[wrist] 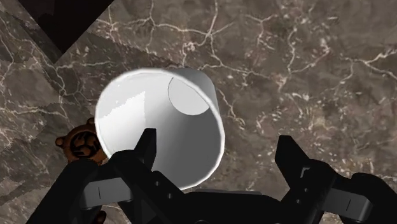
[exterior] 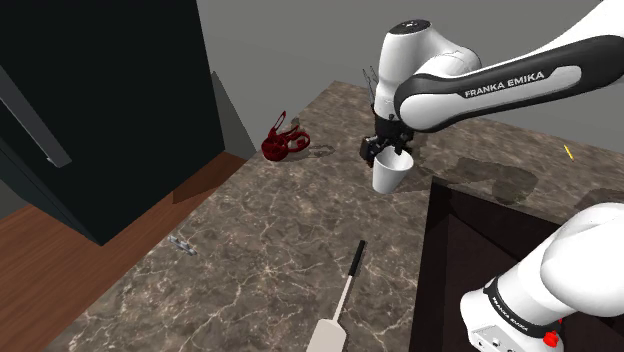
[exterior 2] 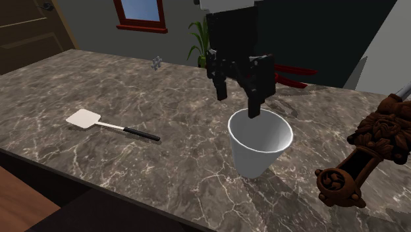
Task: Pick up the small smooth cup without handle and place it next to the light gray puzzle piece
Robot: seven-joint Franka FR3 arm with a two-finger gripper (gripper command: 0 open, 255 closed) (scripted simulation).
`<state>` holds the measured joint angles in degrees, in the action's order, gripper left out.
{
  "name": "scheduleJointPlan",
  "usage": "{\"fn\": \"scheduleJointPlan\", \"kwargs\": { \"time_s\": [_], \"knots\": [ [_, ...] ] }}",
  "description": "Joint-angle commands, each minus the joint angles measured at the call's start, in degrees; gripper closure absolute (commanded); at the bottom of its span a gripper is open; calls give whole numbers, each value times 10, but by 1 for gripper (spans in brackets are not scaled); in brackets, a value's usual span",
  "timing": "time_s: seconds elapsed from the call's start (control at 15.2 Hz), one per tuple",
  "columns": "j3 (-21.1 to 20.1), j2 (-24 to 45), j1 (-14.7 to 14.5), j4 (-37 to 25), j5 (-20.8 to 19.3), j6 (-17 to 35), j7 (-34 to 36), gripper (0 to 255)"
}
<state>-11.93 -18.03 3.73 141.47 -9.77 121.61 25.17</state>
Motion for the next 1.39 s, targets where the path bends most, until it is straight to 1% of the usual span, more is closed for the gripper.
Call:
{"fn": "scheduleJointPlan", "kwargs": {
  "time_s": [0.0,0.46,0.99,1.06,1.32],
  "knots": [
    [-8,27,5,-4,-18,26,22,0],
    [-5,61,15,26,-39,89,35,0],
    [-5,61,15,26,-39,89,35,0],
    [-5,61,15,26,-39,89,35,255],
    [-5,61,15,26,-39,89,35,255]
  ]
}}
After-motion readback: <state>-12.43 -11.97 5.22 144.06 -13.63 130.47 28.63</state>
